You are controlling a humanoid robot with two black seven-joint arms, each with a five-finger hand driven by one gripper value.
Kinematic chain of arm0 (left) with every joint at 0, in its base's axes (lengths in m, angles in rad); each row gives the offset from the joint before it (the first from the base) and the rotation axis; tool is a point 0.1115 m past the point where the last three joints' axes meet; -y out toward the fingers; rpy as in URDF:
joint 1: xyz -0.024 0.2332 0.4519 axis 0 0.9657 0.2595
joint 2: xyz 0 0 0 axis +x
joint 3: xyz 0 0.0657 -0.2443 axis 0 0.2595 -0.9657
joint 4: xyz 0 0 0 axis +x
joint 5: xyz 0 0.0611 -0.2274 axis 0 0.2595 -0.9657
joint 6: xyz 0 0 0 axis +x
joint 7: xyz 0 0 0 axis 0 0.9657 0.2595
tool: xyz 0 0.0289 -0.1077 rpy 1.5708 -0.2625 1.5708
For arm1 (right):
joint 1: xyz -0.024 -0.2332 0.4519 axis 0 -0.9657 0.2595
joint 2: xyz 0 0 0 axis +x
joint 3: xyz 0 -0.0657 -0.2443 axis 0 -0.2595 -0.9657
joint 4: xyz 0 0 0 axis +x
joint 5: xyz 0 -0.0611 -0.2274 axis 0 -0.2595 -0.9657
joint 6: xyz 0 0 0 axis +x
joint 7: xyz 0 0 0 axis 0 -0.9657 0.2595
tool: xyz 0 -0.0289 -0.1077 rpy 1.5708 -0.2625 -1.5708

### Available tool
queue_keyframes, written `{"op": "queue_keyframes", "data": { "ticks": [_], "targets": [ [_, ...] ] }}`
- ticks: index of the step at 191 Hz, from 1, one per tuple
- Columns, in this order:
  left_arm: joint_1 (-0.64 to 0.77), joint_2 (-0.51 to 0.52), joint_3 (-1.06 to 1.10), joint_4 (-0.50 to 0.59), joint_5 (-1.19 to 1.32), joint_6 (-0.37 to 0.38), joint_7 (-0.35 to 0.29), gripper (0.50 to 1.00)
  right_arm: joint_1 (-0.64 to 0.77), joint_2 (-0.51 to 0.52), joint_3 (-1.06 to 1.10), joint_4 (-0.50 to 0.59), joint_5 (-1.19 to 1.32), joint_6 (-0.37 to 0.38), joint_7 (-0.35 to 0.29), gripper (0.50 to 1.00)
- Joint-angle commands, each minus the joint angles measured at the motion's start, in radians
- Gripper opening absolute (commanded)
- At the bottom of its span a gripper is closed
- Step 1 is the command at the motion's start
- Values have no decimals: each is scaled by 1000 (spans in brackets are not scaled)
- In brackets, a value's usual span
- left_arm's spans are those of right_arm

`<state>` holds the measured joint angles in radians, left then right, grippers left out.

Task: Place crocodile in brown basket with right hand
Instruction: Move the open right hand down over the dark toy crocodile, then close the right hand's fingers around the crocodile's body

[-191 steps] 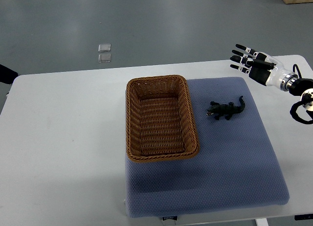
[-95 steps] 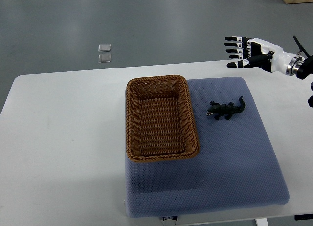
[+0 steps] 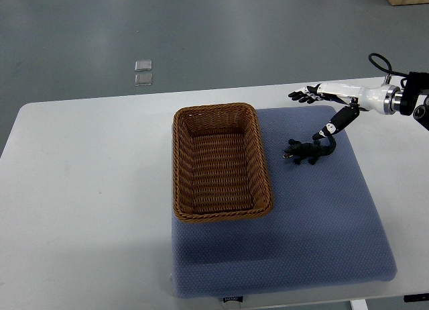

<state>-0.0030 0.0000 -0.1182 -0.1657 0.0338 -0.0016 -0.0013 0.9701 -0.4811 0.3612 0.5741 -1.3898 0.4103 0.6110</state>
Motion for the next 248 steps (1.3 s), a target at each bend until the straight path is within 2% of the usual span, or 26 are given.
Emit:
{"op": "queue_keyframes", "data": {
  "ticks": [1, 28, 42, 104, 138, 201, 248],
  "targets": [
    [0, 0, 0, 0, 0, 0, 0, 1000, 36, -5, -142, 15, -31, -99, 0, 936],
    [0, 0, 0, 0, 0, 0, 0, 1000, 84, 1, -274, 15, -29, -209, 0, 936],
    [0, 0, 0, 0, 0, 0, 0, 1000, 91, 4, -298, 13, -31, -237, 0, 936],
    [0, 0, 0, 0, 0, 0, 0, 1000, 142, 9, -427, 20, -46, -248, 0, 936],
    [0, 0, 0, 0, 0, 0, 0, 1000, 156, 9, -515, 38, -46, -281, 0, 936],
    [0, 0, 0, 0, 0, 0, 0, 1000, 147, 15, -525, 61, -46, -320, 0, 936],
    [0, 0, 0, 0, 0, 0, 0, 1000, 142, 15, -614, 50, -69, -412, 0, 936]
  ]
}}
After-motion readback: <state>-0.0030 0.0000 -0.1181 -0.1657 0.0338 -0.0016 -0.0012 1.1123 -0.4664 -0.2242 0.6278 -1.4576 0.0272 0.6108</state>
